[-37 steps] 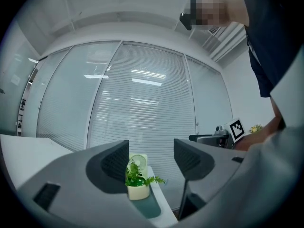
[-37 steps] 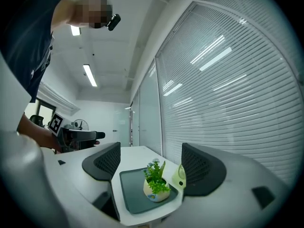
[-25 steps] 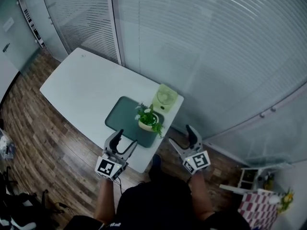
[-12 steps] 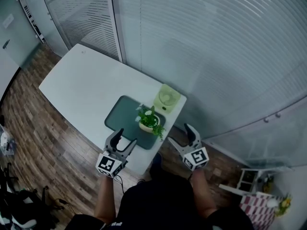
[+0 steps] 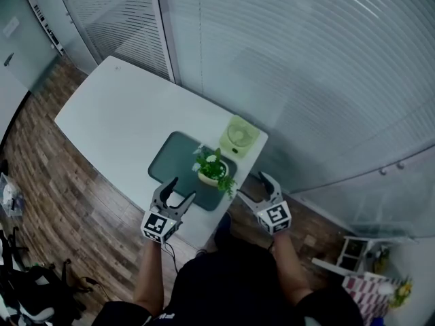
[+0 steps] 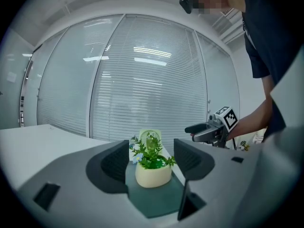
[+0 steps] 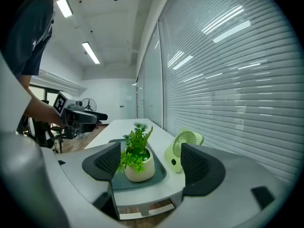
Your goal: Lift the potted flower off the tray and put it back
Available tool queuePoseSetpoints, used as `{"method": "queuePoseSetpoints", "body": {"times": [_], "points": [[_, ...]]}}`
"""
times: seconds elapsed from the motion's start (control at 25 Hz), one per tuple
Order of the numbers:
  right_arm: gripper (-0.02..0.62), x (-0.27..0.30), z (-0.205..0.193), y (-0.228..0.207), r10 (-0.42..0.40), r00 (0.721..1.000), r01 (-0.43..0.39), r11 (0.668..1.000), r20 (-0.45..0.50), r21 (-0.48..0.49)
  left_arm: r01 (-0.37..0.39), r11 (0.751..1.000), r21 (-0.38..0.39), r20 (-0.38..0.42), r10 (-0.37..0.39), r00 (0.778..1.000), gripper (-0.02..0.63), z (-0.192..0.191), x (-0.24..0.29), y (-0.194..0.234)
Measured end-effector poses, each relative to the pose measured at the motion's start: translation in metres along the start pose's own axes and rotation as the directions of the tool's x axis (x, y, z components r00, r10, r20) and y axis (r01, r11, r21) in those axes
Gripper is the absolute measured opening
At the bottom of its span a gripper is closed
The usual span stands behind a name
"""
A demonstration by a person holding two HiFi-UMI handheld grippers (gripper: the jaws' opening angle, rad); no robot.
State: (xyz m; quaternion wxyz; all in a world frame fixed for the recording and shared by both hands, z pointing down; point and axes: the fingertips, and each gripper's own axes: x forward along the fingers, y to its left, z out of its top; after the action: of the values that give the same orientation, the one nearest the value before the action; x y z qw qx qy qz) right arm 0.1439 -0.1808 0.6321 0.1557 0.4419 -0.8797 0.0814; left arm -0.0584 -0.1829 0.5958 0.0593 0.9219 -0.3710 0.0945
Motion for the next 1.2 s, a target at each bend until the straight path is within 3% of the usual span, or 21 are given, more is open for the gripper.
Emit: {"method": "queuePoseSetpoints", "body": {"times": [0.12, 0.24, 0.44, 0.76, 1.0, 1.2], "points": [[0.37, 0.008, -0.006, -0.002, 0.0, 1.0, 0.0, 1.0, -0.015, 0.0, 0.005, 1.0, -0.011, -0.026, -0.006, 1.0, 0.275, -0.013, 0.005, 0.004], [0.37, 0.016, -0.017, -0.005, 0.018, 0.999, -0.019, 1.0, -0.051, -0.025, 0.017, 0.999, 0.04, -0.098, -0.013, 0.995, 0.275, -0.029, 0.013, 0.006], [0.37, 0.027, -0.029, 0.001, 0.041, 0.995, -0.045, 0.998, -0.091, -0.036, 0.041, 0.999, -0.029, -0.125, -0.044, 0.991, 0.275, -0.051, 0.02, 0.006], [0.37, 0.036, -0.062, -0.005, 0.053, 0.983, -0.059, 0.998, -0.177, -0.025, 0.065, 0.997, -0.041, -0.172, -0.071, 0.983, 0.275, -0.074, 0.028, 0.006], [0.37, 0.048, -0.082, -0.006, 0.109, 0.971, -0.119, 0.992, -0.215, -0.036, 0.099, 0.995, -0.032, -0.242, -0.104, 0.965, 0.275, -0.103, 0.043, 0.006], [0.37, 0.057, -0.09, 0.008, 0.185, 0.949, -0.202, 0.979, -0.255, -0.043, 0.117, 0.993, -0.005, -0.242, -0.114, 0.964, 0.275, -0.105, 0.053, 0.006]]}}
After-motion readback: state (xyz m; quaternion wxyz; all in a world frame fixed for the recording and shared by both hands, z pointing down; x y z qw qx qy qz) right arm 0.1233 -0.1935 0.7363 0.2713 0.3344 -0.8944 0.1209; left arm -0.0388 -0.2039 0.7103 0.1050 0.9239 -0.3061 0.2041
